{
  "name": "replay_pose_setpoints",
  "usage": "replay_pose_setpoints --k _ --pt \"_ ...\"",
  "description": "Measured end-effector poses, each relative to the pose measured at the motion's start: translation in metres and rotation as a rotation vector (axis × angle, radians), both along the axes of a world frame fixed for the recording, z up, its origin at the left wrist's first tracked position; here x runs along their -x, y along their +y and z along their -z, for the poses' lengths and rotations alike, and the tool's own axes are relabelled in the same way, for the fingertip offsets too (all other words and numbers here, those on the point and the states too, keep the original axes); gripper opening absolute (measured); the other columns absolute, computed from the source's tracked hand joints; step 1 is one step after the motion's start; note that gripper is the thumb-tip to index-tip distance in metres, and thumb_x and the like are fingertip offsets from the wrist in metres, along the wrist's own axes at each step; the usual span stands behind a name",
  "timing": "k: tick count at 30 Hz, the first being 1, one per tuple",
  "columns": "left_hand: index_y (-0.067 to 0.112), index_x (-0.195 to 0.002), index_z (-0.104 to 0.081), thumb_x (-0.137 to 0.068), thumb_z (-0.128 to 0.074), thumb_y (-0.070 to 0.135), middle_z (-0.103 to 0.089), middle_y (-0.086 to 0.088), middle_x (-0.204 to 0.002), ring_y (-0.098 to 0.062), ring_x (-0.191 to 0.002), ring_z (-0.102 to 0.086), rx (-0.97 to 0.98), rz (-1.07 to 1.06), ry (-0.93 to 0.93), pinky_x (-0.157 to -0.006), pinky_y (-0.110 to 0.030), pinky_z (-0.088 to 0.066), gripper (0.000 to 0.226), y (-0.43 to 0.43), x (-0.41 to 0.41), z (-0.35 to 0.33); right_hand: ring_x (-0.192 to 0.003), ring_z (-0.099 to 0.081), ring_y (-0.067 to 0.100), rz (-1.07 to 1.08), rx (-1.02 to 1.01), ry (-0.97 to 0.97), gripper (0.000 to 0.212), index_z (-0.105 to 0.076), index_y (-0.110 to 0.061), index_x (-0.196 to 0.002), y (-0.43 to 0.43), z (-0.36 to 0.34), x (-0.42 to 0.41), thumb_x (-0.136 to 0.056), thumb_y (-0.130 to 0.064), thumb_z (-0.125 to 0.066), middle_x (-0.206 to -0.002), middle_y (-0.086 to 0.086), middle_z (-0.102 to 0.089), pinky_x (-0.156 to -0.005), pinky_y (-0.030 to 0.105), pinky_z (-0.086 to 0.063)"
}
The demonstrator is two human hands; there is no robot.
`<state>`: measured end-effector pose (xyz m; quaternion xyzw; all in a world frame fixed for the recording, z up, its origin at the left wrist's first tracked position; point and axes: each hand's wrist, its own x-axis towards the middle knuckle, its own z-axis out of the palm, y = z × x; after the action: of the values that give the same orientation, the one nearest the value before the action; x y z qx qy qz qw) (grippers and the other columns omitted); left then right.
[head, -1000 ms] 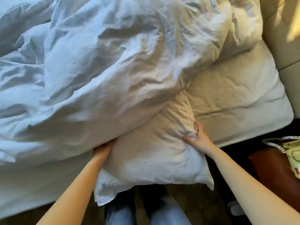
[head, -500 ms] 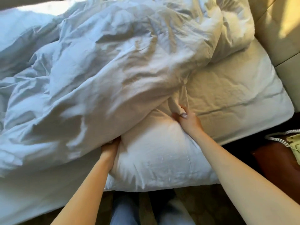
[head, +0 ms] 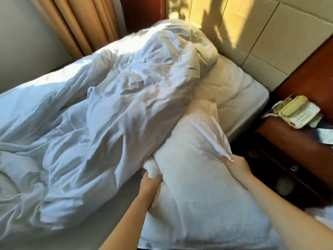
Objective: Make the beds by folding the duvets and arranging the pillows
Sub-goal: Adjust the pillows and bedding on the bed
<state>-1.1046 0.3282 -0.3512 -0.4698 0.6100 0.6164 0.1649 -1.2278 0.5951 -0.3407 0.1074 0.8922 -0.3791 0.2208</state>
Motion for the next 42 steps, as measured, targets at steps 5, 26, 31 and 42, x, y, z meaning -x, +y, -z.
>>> replay_pose_setpoints --k 5,26,31,42 --pt "0.015 -0.141 -0.040 -0.081 -0.067 0.031 -0.055 -0.007 -0.131 -0.028 -0.114 -0.055 0.123 0.166 0.025 -0.099 -0.040 -0.044 0.067 0.002 -0.025 -0.015 -0.090 -0.061 0.029 0.183 -0.044 0.014 0.030 -0.070 -0.011 -0.103 0.013 -0.012 -0.080 -0.095 -0.033 -0.051 -0.086 0.006 -0.062 -0.066 0.029 -0.039" --pt "0.026 -0.085 -0.069 -0.069 -0.065 0.021 -0.070 -0.002 -0.080 -0.024 -0.077 -0.065 -0.224 0.920 0.835 -0.073 -0.038 -0.053 0.017 0.335 -0.202 -0.216 -0.097 -0.064 0.034 1.295 -0.581 0.908 0.032 -0.070 -0.004 -0.109 0.263 -0.232 -0.544 -0.095 -0.027 -0.053 -0.102 0.018 -0.070 -0.085 0.036 -0.048" --pt "0.021 -0.086 -0.067 -0.073 -0.068 0.013 -0.065 0.001 -0.076 -0.022 -0.069 -0.058 -0.439 1.092 0.885 -0.067 -0.031 -0.046 0.016 0.411 -0.355 -0.242 -0.099 -0.065 0.034 1.521 -0.868 0.969 0.034 -0.068 -0.006 -0.113 0.273 -0.271 -0.743 -0.094 -0.028 -0.051 -0.108 0.018 -0.069 -0.085 0.032 -0.045" --pt "0.018 -0.119 -0.062 -0.089 -0.061 0.020 -0.068 -0.003 -0.108 -0.024 -0.100 -0.062 -0.702 1.457 1.131 -0.092 -0.041 -0.050 0.030 0.537 -0.628 -0.273 -0.083 -0.064 0.032 1.941 -1.368 0.987 0.060 -0.066 -0.011 -0.118 0.257 -0.279 -1.038 -0.090 -0.048 -0.028 -0.099 0.017 -0.071 -0.072 0.023 -0.041"
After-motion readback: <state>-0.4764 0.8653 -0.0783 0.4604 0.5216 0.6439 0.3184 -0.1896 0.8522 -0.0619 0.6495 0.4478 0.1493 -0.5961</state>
